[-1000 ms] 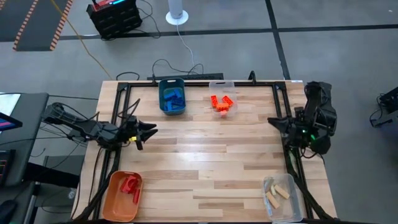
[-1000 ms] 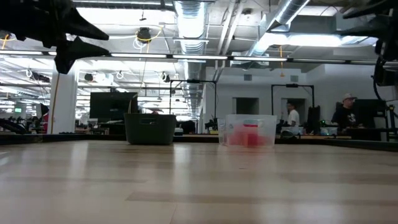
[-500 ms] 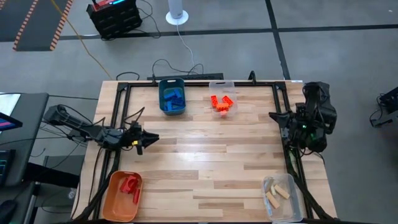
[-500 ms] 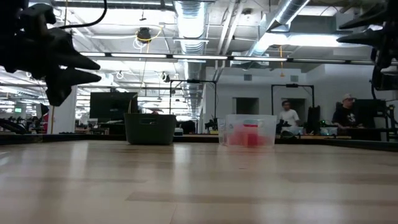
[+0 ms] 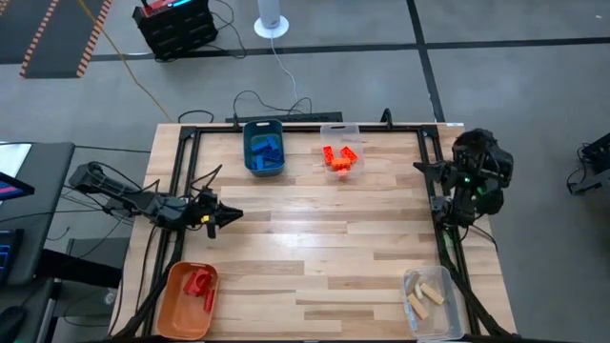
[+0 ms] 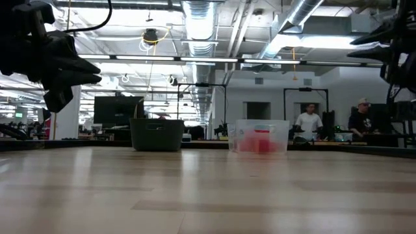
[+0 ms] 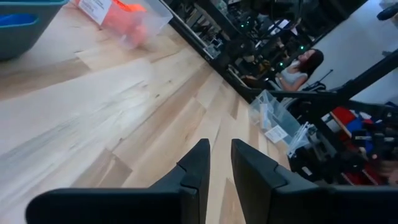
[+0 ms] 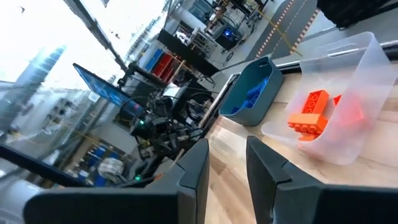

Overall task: Sort blocks
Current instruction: Return to Home Position

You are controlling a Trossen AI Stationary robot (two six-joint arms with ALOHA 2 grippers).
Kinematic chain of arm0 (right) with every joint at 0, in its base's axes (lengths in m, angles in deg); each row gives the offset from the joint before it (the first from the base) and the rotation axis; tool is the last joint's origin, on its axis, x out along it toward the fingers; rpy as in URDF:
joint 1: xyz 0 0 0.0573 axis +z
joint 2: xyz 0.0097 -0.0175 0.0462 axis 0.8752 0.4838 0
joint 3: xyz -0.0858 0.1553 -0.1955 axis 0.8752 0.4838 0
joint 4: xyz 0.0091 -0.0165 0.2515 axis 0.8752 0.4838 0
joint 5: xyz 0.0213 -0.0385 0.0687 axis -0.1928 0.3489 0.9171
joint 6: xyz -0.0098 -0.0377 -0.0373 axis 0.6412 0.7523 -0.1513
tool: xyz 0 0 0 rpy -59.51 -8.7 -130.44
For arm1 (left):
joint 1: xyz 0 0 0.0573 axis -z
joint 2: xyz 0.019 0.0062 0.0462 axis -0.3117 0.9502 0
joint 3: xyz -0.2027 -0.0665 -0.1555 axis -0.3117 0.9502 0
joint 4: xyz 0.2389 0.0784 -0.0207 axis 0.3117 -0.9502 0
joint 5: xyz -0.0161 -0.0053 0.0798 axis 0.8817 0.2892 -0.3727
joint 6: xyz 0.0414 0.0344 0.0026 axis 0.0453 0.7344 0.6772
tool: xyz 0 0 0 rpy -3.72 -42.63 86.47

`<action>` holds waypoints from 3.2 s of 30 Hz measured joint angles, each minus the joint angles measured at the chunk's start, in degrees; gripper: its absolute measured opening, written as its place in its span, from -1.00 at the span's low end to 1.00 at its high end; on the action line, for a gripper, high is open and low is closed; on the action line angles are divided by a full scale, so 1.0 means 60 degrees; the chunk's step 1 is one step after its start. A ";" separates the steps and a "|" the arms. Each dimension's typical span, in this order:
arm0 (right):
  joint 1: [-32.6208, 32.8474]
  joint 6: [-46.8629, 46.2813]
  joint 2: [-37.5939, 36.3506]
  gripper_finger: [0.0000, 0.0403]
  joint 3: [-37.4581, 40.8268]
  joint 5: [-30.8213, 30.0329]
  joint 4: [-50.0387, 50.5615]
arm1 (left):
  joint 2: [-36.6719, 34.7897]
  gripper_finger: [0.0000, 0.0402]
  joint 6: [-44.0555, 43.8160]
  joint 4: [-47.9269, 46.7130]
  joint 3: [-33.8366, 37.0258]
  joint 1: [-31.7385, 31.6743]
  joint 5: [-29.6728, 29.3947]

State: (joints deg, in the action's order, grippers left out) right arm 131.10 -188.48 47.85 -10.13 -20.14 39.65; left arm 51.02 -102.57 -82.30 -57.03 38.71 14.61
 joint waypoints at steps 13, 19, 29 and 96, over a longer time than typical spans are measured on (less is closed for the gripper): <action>0.2313 0.2361 0.0440 -0.52 0.0001 0.0497 -0.2618 | 0.0006 -0.71 -0.0152 -0.0286 -0.0022 0.0005 0.0033; 0.2312 0.2828 0.0412 -0.52 0.0005 0.0623 -0.2386 | 0.0005 -0.71 -0.0149 -0.0288 -0.0022 0.0005 0.0035; 0.2204 0.2775 0.0403 -0.52 -0.0002 0.1299 -0.3495 | 0.0009 -0.71 -0.0149 -0.0295 -0.0026 0.0005 0.0035; 0.0446 1.9974 0.0306 -0.51 0.5644 1.0793 -1.5449 | 0.0005 -0.71 -0.0149 -0.0306 -0.0022 0.0009 0.0032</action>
State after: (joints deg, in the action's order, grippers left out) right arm 133.77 -68.64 49.68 23.74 44.62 -53.04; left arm 51.06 -103.47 -84.14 -57.16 38.76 14.80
